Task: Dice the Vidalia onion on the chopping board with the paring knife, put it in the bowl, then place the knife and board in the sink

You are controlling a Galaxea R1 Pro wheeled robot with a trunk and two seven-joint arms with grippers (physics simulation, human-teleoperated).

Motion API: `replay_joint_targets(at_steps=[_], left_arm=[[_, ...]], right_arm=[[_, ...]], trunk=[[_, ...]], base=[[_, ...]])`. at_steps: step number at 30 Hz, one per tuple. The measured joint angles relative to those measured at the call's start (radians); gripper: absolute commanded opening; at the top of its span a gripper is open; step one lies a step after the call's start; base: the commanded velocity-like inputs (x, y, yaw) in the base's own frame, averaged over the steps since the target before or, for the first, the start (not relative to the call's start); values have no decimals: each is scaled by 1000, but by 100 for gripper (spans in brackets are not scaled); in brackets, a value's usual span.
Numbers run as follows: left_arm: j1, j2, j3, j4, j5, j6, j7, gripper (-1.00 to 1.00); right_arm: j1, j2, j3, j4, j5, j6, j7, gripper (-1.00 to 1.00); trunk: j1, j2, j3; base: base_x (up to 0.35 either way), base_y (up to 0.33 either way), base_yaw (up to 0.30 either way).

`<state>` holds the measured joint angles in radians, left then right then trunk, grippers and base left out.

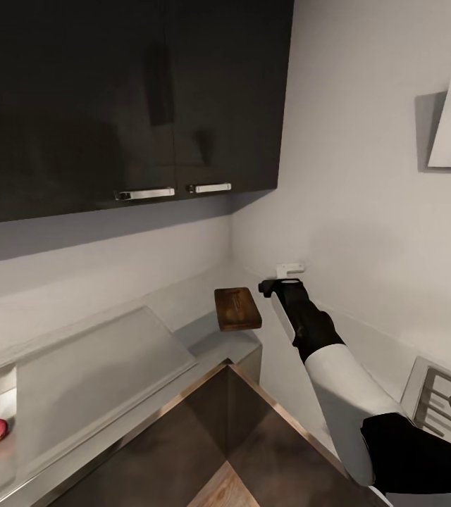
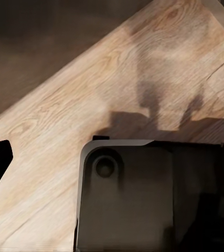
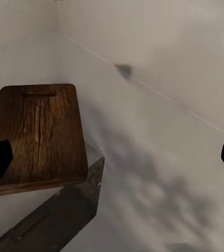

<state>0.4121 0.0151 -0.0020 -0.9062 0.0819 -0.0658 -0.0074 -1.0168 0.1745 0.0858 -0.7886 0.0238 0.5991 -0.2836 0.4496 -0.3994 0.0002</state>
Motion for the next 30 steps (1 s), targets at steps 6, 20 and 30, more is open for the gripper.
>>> replay_joint_targets(at_steps=[6,20,30], left_arm=[[0,0,-1,32,0,0,1,100],[0,1,0,61,0,10,4,100],[0,-5,3,87,1,14,5,100]], right_arm=[[0,0,1,-6,0,-2,0,100],[0,0,0,27,0,-119,1,100],[0,0,1,27,0,-124,-2,100]], trunk=[[0,0,0],[0,0,0],[-1,0,0]], base=[[2,-1,0],[33,0,0],[319,0,0]])
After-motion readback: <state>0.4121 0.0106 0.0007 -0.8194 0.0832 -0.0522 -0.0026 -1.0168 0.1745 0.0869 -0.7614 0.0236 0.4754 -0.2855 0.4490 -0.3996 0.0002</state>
